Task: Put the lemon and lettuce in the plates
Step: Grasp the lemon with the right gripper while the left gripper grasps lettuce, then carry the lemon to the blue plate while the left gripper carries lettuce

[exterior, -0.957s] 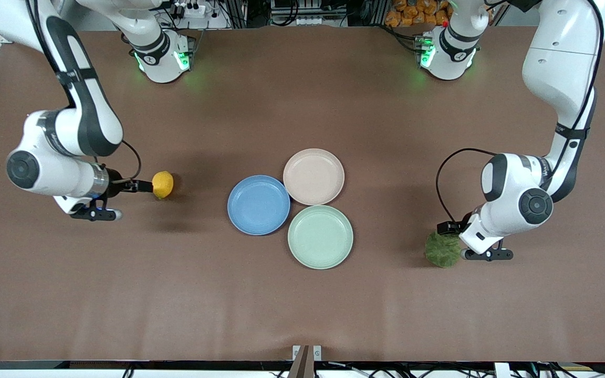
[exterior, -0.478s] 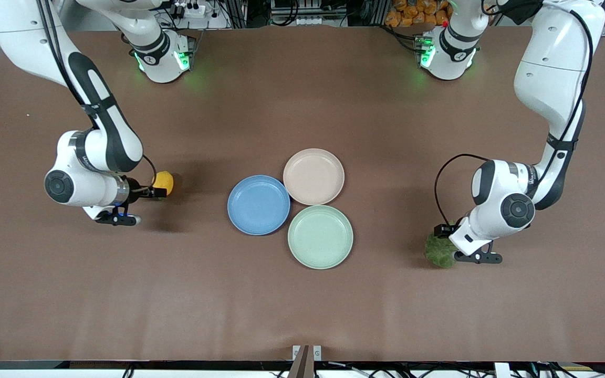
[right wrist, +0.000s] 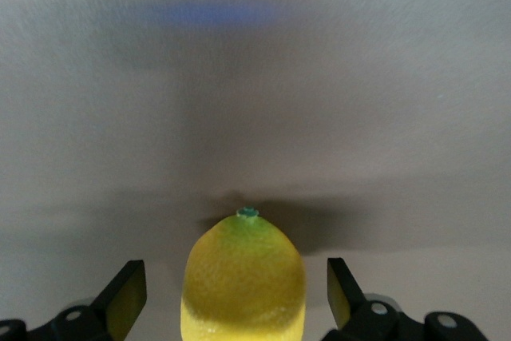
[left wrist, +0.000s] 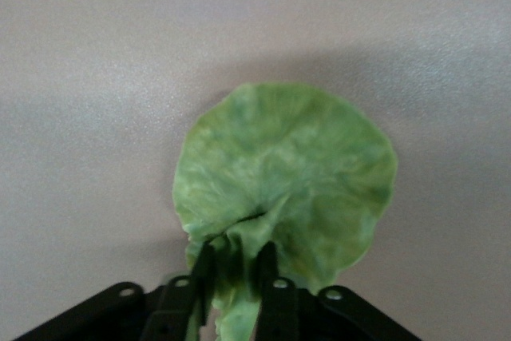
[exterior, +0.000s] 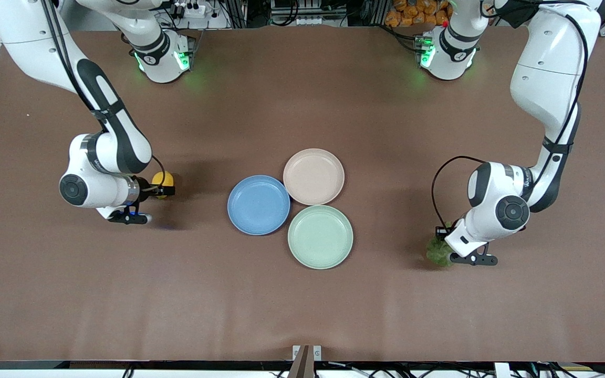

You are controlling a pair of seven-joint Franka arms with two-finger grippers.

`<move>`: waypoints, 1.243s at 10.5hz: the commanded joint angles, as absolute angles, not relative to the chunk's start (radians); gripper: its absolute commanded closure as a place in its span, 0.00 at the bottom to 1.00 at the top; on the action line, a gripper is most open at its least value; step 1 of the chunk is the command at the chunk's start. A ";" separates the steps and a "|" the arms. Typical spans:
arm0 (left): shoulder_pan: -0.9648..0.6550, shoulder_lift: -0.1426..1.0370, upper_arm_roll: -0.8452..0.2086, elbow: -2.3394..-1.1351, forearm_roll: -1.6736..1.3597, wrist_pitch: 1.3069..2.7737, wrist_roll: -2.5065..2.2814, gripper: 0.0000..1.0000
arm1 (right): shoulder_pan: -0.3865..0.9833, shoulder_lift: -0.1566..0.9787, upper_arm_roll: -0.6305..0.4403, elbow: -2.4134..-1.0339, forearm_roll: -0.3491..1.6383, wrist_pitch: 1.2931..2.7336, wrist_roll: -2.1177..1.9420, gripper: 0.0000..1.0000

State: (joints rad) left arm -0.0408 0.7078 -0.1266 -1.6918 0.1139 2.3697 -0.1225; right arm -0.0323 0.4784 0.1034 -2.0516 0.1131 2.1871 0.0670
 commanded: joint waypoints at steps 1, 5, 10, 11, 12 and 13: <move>-0.092 0.707 -0.124 -1.657 0.140 2.361 -0.223 1.00 | -0.038 0.473 0.117 -2.083 0.130 2.200 0.072 0.02; -0.156 0.634 -0.147 -1.657 0.135 2.286 -0.363 1.00 | -0.037 0.431 0.138 -2.080 0.130 2.192 0.069 0.80; -0.386 0.562 -0.156 -1.606 0.129 2.059 -0.798 1.00 | -0.035 0.403 0.213 -1.959 0.130 2.071 0.134 1.00; -0.431 0.555 -0.161 -1.606 0.127 2.031 -0.896 1.00 | -0.031 0.419 0.266 -1.922 0.132 2.078 0.231 1.00; -0.466 0.554 -0.181 -1.606 0.124 1.995 -0.981 1.00 | -0.020 0.440 0.312 -1.864 0.132 2.077 0.350 1.00; -0.472 0.555 -0.210 -1.608 0.111 1.971 -1.056 1.00 | 0.006 0.483 0.339 -1.803 0.132 2.077 0.442 1.00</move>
